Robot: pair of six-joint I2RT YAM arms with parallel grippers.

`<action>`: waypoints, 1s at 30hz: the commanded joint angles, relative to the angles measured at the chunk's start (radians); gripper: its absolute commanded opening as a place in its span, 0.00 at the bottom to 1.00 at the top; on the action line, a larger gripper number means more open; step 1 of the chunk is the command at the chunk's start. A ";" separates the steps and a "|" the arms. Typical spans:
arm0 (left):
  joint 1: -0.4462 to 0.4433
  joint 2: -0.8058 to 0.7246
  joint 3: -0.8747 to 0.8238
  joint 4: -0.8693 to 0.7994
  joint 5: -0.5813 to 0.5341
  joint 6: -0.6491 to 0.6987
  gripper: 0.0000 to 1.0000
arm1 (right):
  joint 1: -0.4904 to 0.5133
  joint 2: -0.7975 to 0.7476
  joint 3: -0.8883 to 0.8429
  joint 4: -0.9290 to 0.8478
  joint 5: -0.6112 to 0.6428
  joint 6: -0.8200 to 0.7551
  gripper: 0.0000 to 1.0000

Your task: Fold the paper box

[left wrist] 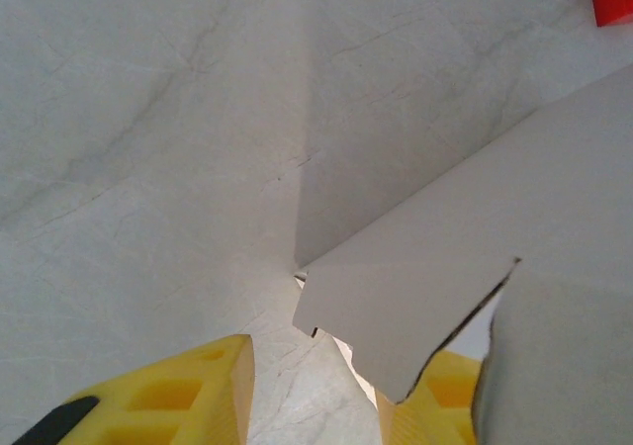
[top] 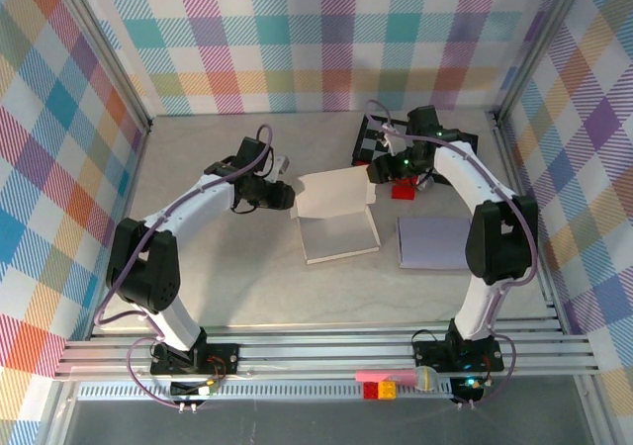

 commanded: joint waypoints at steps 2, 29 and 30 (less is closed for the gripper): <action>-0.003 0.020 0.041 -0.001 0.023 0.008 0.35 | 0.019 0.019 0.039 -0.029 -0.030 -0.043 0.45; -0.044 0.049 0.067 0.007 -0.008 0.030 0.07 | 0.040 -0.084 -0.063 -0.019 0.122 0.014 0.39; -0.044 0.047 0.067 0.005 -0.009 0.033 0.06 | 0.039 -0.092 -0.073 -0.017 0.126 0.014 0.39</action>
